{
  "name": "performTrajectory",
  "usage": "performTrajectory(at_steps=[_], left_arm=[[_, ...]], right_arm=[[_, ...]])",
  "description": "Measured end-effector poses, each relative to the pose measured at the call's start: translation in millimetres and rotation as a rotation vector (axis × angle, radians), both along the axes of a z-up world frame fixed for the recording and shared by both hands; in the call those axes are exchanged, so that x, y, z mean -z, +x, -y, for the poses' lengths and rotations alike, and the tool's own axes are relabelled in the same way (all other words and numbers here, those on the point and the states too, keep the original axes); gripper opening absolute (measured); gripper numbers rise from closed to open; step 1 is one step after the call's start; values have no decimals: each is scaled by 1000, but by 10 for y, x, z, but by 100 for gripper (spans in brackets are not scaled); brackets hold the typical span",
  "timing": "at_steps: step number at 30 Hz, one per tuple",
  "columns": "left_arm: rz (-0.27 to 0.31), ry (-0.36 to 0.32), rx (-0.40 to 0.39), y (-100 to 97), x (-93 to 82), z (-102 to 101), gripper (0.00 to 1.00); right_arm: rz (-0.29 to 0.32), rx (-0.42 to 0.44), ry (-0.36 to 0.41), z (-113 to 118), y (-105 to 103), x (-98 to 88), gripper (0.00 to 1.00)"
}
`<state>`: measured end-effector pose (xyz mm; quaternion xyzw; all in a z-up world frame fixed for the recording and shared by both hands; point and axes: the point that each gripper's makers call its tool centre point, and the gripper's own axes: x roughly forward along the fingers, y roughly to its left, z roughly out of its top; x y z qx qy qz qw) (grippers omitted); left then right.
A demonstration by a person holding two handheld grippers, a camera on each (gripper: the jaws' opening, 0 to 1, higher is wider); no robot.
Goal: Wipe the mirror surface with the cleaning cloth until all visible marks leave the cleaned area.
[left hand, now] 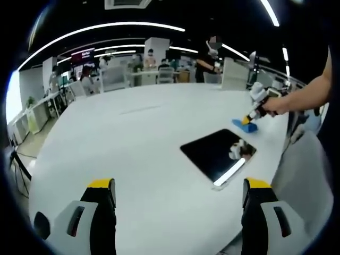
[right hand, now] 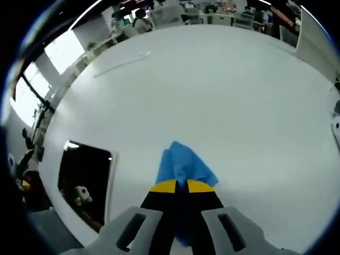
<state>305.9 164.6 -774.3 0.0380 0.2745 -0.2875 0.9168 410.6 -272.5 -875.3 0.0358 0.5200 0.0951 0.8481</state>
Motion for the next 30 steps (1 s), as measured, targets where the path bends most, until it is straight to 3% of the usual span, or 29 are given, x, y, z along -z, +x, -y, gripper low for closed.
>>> performTrajectory(at_steps=[5, 18, 30], left_arm=[[-5, 6, 15, 17, 22, 21, 100], [5, -7, 0, 52, -50, 35, 100], [5, -3, 2, 28, 17, 43, 100]], right_arm=[[6, 31, 22, 1, 27, -86, 0], [2, 24, 103, -312, 49, -393, 0], [-1, 10, 171, -644, 91, -461, 0]])
